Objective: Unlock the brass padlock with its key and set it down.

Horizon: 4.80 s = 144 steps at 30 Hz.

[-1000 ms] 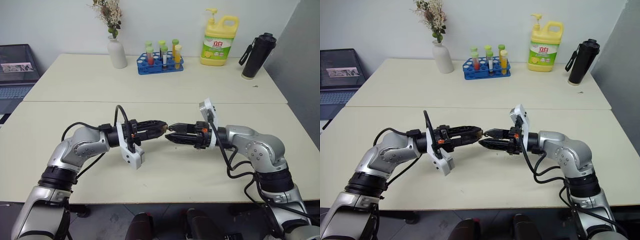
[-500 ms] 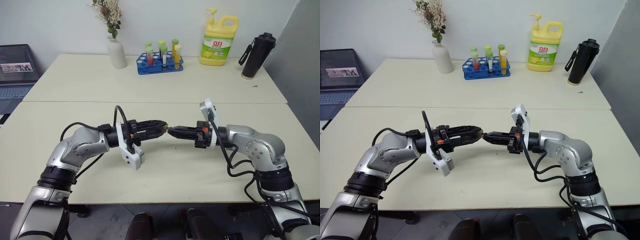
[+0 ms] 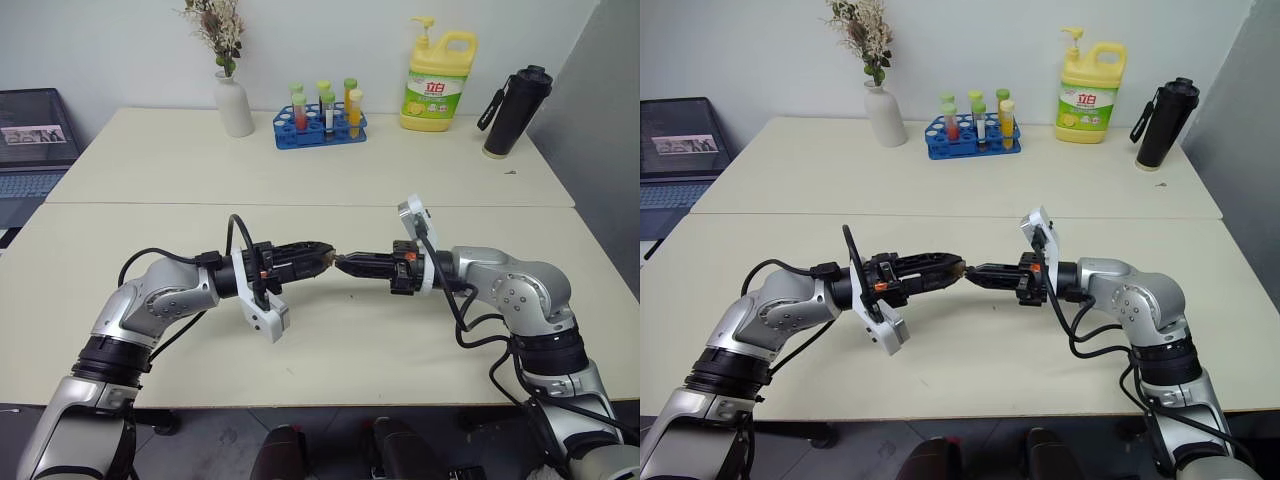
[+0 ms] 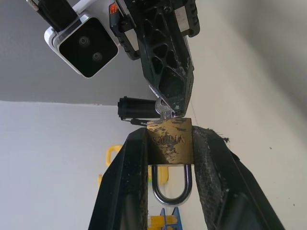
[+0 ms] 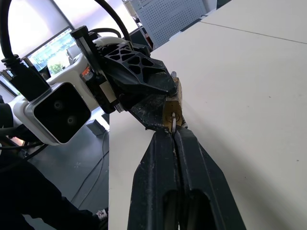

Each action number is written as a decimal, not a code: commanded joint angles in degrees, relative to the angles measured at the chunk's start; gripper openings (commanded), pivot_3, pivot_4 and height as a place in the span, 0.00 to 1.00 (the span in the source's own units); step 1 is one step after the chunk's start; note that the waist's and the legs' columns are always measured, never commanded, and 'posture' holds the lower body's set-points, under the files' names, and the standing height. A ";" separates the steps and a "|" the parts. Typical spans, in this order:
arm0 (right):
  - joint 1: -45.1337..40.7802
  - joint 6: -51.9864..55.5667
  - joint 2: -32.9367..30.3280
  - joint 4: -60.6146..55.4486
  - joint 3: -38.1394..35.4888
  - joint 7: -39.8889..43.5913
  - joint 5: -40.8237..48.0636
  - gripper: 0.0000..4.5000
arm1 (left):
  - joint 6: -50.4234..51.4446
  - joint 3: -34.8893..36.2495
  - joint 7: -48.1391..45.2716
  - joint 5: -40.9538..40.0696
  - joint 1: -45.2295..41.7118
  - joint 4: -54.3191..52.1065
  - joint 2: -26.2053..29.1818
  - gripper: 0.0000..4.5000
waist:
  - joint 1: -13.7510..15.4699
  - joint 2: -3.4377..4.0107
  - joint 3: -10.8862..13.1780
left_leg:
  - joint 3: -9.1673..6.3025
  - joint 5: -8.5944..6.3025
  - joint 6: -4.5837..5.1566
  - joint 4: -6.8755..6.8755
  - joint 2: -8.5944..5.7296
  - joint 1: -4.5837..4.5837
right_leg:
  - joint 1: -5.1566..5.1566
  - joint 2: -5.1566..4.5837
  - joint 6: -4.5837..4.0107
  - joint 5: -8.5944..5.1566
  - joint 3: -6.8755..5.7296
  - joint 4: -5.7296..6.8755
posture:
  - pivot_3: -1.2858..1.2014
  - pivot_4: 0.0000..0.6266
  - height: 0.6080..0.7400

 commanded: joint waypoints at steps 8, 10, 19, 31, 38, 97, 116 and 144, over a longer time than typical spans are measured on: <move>0.02 -1.07 -0.36 -3.05 -1.71 1.34 1.76 0.37 | 1.06 0.27 1.51 0.83 0.19 -1.13 0.73 0.21 | 0.00 0.00 0.00 | 0.00 0.00 0.00 0.00 0.00 0.00 | 0.00 0.00 0.00 0.00 0.00 0.00 | 0.52 0.24 1.00; -0.36 -1.30 0.31 -1.93 -2.21 0.39 1.45 0.37 | 1.17 0.21 1.70 0.89 0.04 -1.13 0.53 0.21 | 0.00 0.00 0.00 | 0.00 0.00 0.00 0.00 0.00 0.00 | 0.00 -0.01 0.00 0.00 0.00 0.00 | 0.52 0.24 1.00; -1.12 -1.98 1.28 0.72 -3.19 0.10 1.00 0.37 | 1.53 0.31 2.14 1.31 -0.02 -1.26 0.46 0.21 | 0.00 0.00 0.00 | 0.00 0.00 0.00 -0.01 0.00 -0.01 | 0.00 -0.01 0.00 0.00 0.00 -0.01 | 0.52 0.24 1.00; -1.10 -1.71 1.80 1.18 -2.92 0.20 1.03 0.37 | 2.02 0.47 2.39 1.30 0.24 -1.79 0.32 0.21 | 0.00 0.00 0.00 | 0.00 0.00 0.00 -0.02 0.00 0.00 | 0.00 -0.01 0.00 0.00 0.00 -0.01 | 0.52 0.24 1.00; -1.61 -1.12 2.38 1.92 -3.02 -0.22 1.20 0.08 | 2.14 0.33 2.91 1.64 0.02 -1.82 0.26 0.21 | 0.00 0.01 0.00 | 0.00 0.00 0.00 -0.02 0.00 0.00 | 0.00 -0.01 0.00 0.00 0.00 -0.01 | 0.52 0.24 1.00; 0.28 -1.28 -6.92 -5.91 -0.04 3.45 -0.57 0.75 | 3.09 -0.60 8.41 4.62 -0.54 -1.55 0.95 0.21 | -0.15 0.03 0.02 | 0.01 -0.01 0.01 -0.11 -0.02 -0.11 | -0.07 -0.06 0.11 -0.05 -0.04 -0.16 | 0.52 0.24 1.00; -3.18 -2.72 4.64 1.54 -0.54 -4.00 -2.17 0.75 | 2.27 -0.73 7.96 4.65 -1.10 -1.51 0.53 0.21 | -0.02 0.04 0.02 | 0.02 -0.01 0.01 -0.10 -0.01 -0.08 | -0.07 -0.06 0.01 0.01 -0.03 -0.11 | 0.52 0.24 1.00; -4.37 -2.53 7.30 3.42 -0.11 -3.23 -3.55 0.03 | 2.40 -0.85 8.20 4.96 -0.26 -2.21 0.22 0.21 | -0.02 0.04 0.02 | 0.01 -0.01 0.01 -0.10 -0.01 -0.09 | -0.07 -0.07 0.00 0.01 -0.03 -0.10 | 0.52 0.24 1.00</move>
